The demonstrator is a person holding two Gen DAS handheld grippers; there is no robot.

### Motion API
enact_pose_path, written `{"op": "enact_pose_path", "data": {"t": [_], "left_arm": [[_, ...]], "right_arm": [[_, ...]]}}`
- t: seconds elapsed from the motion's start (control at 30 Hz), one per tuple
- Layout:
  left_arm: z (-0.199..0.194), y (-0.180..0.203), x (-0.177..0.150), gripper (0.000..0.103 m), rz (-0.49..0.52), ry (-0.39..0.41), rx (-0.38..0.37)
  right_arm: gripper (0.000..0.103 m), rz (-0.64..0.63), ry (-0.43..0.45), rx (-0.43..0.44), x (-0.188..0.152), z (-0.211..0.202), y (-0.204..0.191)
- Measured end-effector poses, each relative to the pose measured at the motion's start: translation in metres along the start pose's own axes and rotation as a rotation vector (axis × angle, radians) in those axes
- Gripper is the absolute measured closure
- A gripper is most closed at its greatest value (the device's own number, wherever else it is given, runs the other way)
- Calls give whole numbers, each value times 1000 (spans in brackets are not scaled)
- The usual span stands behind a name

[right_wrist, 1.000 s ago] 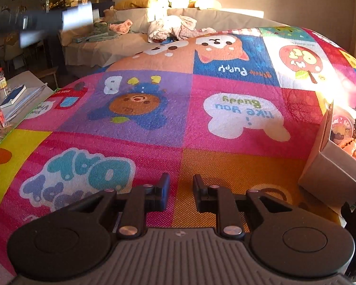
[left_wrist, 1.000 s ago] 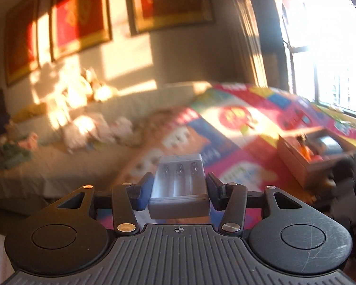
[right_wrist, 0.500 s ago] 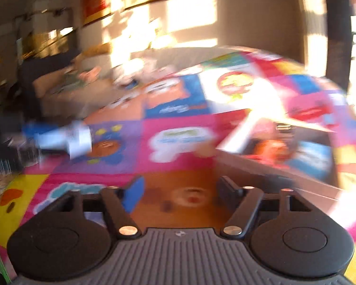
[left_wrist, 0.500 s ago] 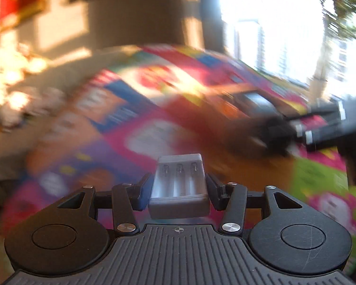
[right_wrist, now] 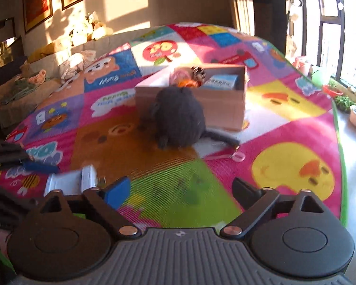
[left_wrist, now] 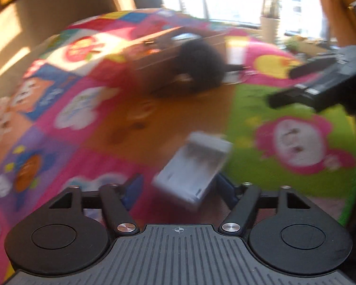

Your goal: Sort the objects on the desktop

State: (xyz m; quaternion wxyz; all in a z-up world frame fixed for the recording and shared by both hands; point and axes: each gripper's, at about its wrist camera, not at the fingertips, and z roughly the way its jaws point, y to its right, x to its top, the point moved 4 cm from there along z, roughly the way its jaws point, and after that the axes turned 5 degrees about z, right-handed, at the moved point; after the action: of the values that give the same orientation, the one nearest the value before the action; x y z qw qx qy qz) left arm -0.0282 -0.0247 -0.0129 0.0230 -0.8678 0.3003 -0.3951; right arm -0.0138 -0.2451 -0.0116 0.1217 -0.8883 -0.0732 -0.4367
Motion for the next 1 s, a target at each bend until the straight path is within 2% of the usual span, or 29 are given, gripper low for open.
{"op": "enact_pose_path", "data": {"t": [0.07, 0.1, 0.13, 0.2, 0.23, 0.3, 0.37, 0.53, 0.67, 0.7, 0.73, 0.87, 1.0], "left_arm": [[-3, -14, -8, 23, -24, -21, 80], [-5, -20, -9, 23, -47, -27, 92], [-6, -24, -10, 22, -82, -25, 68], [-10, -27, -8, 9, -148, -1, -37], [-11, -26, -5, 6, -164, 18, -82], [-8, -18, 1, 6, -156, 41, -119], [3, -9, 9, 5, -142, 42, -115], [27, 6, 25, 3, -186, 29, -128], [40, 15, 29, 4, -182, 7, -74], [41, 16, 29, 4, -189, 15, -73], [40, 15, 29, 9, -189, 19, -77], [32, 15, 25, 9, -177, 29, -100], [23, 14, 15, 9, -184, 30, -107]], "right_arm": [[6, -21, -15, 20, -6, 3, -7], [6, -31, -21, 30, -9, 5, -10], [5, -40, -25, 41, -11, 6, -14], [4, -57, -29, 54, -14, 8, -20], [3, -62, -28, 54, -15, 8, -23], [2, -61, -26, 52, -15, 7, -23], [1, -52, -26, 38, -14, 8, -21], [0, -53, -23, 9, -15, 5, -15], [0, -52, -11, -3, -10, 4, -8], [0, -55, -4, -5, -7, 5, -7], [0, -60, 6, -5, -3, 5, -6], [0, -108, 73, 15, 22, 13, -6], [0, -126, 73, -6, 53, 51, -2]]}}
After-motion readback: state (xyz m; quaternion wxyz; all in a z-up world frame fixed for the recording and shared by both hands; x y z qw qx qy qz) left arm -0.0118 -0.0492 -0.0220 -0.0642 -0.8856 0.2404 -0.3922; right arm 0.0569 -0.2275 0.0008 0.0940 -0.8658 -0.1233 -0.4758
